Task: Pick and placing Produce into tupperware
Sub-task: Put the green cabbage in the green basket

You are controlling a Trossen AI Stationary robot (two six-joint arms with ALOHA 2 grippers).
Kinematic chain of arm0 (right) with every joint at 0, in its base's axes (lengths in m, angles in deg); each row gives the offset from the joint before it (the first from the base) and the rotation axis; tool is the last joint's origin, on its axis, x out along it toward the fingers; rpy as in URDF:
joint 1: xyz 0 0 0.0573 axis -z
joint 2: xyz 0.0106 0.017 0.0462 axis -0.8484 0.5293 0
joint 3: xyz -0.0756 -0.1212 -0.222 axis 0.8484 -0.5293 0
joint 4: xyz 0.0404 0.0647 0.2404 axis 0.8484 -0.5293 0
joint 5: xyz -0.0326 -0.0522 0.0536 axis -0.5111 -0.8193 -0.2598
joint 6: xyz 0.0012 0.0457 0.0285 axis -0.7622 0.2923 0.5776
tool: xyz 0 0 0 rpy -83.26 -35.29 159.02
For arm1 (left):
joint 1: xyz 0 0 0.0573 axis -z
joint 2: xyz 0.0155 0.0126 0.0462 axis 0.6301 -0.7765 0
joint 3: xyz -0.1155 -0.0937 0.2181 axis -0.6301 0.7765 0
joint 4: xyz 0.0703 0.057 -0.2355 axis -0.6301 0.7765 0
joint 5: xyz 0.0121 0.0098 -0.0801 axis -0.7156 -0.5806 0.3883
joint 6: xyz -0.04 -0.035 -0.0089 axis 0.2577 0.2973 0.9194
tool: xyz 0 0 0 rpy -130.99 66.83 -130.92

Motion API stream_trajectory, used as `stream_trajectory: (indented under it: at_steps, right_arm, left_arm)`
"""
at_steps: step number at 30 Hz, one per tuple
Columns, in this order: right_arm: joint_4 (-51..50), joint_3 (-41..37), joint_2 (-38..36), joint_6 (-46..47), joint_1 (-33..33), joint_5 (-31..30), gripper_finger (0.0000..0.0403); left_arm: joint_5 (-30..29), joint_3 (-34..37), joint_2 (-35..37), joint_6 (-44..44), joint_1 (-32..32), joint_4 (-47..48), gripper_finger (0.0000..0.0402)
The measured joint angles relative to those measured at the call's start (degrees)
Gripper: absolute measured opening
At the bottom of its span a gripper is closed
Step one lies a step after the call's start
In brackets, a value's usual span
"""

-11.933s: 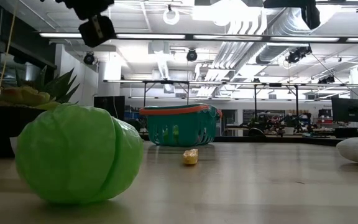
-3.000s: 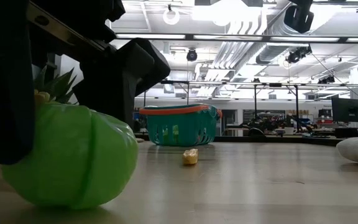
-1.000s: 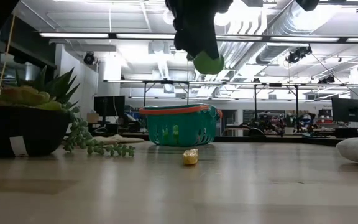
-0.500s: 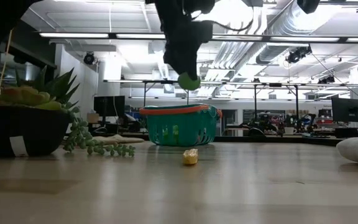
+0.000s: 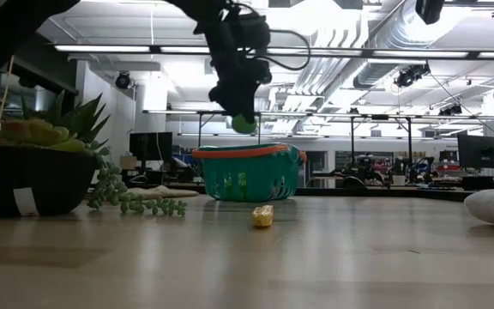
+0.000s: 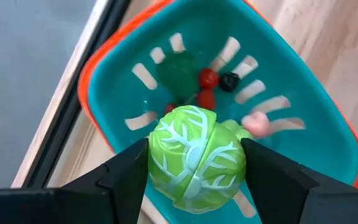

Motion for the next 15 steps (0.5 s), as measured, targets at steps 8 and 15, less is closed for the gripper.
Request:
stream_trajectory:
  at_steps: [8, 15]
  right_arm:
    - [0.0, -0.01, 0.03, 0.0, 0.0, -4.79, 0.0001]
    - [0.17, -0.01, 1.75, 0.37, 0.02, -6.62, 0.0001]
  left_arm:
    - [6.27, 0.02, 0.0, 0.14, -4.29, -3.06, 0.023]
    - [7.14, 1.86, -0.72, -2.69, -4.15, -6.14, 0.023]
